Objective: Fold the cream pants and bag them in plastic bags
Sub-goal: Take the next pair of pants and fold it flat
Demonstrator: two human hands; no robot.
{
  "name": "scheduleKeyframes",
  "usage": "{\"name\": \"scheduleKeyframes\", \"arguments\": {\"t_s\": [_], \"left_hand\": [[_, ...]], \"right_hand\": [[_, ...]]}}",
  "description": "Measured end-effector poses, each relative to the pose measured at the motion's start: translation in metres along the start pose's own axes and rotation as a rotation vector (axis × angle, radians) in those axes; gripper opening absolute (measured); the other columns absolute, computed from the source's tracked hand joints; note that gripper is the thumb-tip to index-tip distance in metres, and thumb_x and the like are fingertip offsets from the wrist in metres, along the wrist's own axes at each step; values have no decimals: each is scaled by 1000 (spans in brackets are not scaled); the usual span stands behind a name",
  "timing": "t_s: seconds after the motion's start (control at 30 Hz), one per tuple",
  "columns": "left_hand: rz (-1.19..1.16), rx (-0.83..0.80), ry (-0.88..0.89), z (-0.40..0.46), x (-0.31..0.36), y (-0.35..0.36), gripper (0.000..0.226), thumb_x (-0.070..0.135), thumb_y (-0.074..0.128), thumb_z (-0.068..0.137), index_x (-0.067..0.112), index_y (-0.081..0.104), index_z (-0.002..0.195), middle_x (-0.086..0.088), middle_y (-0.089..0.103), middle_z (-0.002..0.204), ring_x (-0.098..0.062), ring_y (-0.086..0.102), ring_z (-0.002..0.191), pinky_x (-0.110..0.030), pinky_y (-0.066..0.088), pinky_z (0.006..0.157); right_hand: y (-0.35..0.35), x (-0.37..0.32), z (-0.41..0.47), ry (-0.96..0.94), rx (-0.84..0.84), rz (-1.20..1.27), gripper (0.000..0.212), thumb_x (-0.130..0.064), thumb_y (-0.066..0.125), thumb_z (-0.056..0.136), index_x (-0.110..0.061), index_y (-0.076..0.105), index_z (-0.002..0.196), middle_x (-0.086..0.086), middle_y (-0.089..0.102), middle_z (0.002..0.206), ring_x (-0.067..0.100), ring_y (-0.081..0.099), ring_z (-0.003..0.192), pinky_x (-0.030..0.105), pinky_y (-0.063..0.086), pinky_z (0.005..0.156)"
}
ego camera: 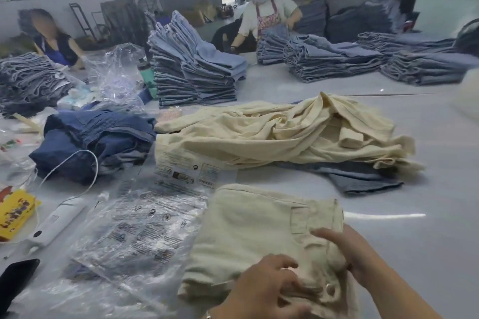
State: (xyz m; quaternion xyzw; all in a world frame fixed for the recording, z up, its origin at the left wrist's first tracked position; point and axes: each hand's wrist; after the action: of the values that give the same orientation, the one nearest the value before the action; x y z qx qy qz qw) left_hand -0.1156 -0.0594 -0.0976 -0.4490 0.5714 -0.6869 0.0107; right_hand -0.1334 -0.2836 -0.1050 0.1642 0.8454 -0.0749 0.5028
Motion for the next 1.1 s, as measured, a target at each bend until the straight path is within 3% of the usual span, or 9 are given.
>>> {"name": "scheduleKeyframes", "arguments": {"t_s": [0.1, 0.23, 0.33, 0.43, 0.63, 0.77, 0.93, 1.0, 1.1], "left_hand": [[21, 267, -121, 1, -30, -9, 27, 48, 59, 88, 27, 68, 102, 17, 49, 123, 2, 45, 119, -10, 34, 100], [221, 535, -348, -2, -76, -38, 25, 43, 53, 92, 26, 59, 109, 11, 51, 120, -10, 42, 120, -23, 34, 103], [316, 343, -665, -4, -100, -34, 60, 61, 51, 86, 25, 41, 133, 2, 43, 135, -22, 38, 125, -34, 39, 102], [155, 240, -869, -3, -108, -18, 88, 68, 59, 76, 17, 28, 141, -7, 47, 132, -28, 45, 122, -37, 44, 97], [56, 309, -672, 14, -97, -37, 62, 41, 69, 76, 21, 42, 128, 3, 64, 113, -20, 61, 101, -27, 47, 79], [-106, 442, -415, 24, -76, -30, 55, 40, 68, 81, 29, 43, 128, 18, 56, 104, -10, 57, 94, -19, 37, 72], [8, 302, -543, 17, -77, -1, 50, 34, 58, 91, 24, 39, 136, 5, 50, 111, -14, 54, 99, -26, 45, 83], [172, 347, -489, 6, -85, -10, 47, 33, 55, 92, 26, 40, 136, 6, 50, 116, -14, 54, 102, -26, 45, 84], [216, 410, -395, -21, -110, -47, 29, 17, 55, 90, 24, 55, 119, 8, 53, 105, -12, 53, 98, -26, 46, 83]], "right_hand": [[-5, 5, 1, 18, 222, -177, 44, 13, 65, 66, -7, 61, 106, 14, 68, 102, 33, 63, 93, 49, 51, 90], [-23, -3, 1, 16, 215, -265, 39, 4, 60, 58, -11, 60, 95, 11, 68, 95, 29, 62, 87, 39, 54, 77], [-29, 1, 1, 130, 218, -716, 57, -25, 76, 65, -8, 45, 110, 11, 56, 109, 28, 58, 96, 31, 49, 70], [-32, 11, 8, 133, 246, -607, 76, -39, 88, 59, -3, 48, 113, 9, 60, 108, 26, 62, 95, 33, 50, 76], [-33, 18, 12, 90, 305, -185, 37, 15, 73, 61, 3, 64, 95, 20, 70, 90, 36, 67, 84, 47, 54, 84], [-74, 14, 7, 48, 434, -120, 40, 19, 70, 58, 1, 61, 93, 24, 69, 91, 41, 66, 86, 55, 51, 87], [-97, 3, 3, 273, 543, -894, 89, -14, 73, 73, -4, 18, 142, 22, 44, 127, 38, 46, 117, 47, 42, 97], [-74, -12, 8, 102, 558, -1260, 103, -29, 65, 77, -18, -8, 148, 14, 18, 148, 33, 26, 134, 47, 33, 103], [-31, -26, 29, -277, 369, -1353, 107, -44, 68, 77, -22, -5, 152, 2, 10, 158, 23, 13, 145, 43, 20, 116]]}}
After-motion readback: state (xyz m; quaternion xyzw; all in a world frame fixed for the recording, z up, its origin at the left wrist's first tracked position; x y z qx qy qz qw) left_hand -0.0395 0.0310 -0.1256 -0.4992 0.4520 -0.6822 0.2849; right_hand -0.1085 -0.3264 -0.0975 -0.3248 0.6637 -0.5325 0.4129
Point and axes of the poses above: each hand's wrist, its own z-axis towards the middle knuckle, its own y-axis out of the palm, x = y × z
